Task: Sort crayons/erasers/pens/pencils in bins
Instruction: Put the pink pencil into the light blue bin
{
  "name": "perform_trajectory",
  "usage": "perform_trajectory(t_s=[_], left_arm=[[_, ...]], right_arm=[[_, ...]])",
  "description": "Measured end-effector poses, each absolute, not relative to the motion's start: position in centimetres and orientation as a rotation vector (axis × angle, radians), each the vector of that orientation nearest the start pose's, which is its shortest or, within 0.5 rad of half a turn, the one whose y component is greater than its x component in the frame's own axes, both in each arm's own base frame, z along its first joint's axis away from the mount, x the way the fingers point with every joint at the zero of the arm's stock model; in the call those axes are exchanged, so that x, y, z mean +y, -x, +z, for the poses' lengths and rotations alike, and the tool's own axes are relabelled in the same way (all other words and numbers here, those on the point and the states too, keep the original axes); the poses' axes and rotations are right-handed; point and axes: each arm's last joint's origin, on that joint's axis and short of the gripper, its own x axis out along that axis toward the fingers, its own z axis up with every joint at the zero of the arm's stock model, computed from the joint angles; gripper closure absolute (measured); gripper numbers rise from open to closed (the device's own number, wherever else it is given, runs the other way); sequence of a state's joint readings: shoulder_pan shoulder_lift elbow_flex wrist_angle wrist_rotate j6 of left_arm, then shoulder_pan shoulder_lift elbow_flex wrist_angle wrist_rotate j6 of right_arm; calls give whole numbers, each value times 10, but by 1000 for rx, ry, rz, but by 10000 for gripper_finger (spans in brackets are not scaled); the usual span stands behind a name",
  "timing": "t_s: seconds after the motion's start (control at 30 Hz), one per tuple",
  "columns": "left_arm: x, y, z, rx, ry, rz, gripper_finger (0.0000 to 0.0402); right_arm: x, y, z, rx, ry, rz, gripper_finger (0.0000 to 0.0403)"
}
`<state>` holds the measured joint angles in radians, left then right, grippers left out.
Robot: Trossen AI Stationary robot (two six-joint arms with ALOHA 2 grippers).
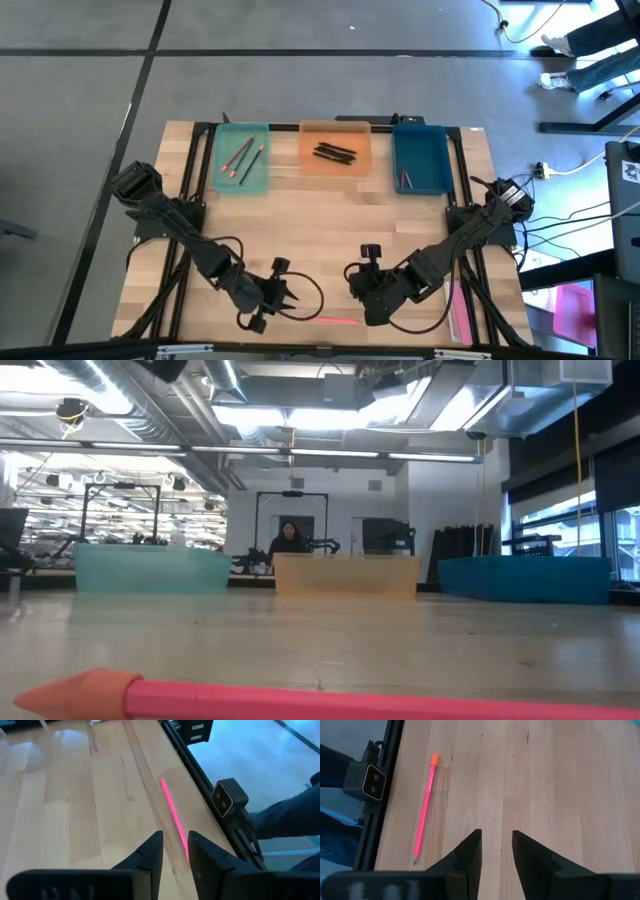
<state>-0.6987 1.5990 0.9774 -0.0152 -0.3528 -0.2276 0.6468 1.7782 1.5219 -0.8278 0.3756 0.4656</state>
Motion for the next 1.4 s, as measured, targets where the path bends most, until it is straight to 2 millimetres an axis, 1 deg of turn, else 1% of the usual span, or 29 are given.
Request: perform_trajectory(t_s=[0.07,0.27,0.5,0.6,0.7,0.83,1.1,1.3,1.4], left_arm=[[-211,-266,222,604,-93,-264,319],[-221,-274,220,619,-97,-284,319],[-229,-280,192,678,-134,-281,319],[-232,-284,175,715,-144,-270,319],[-237,-289,161,711,-142,-271,319],[-241,-292,144,720,-180,-283,319],[-245,-295,140,703,-140,-301,319],[-248,-298,125,714,-108,-297,319],[-249,-299,123,700,-97,-303,319]], right_arm=[[215,-302,274,967,105,19,290],[215,-302,274,973,110,18,290],[215,-302,274,974,110,19,290],[215,-302,274,974,109,19,290],[215,-302,274,974,109,19,290],[215,-302,274,974,109,19,290],[215,-302,274,973,106,18,290],[215,-302,274,972,106,17,290],[215,-302,274,972,106,18,290]])
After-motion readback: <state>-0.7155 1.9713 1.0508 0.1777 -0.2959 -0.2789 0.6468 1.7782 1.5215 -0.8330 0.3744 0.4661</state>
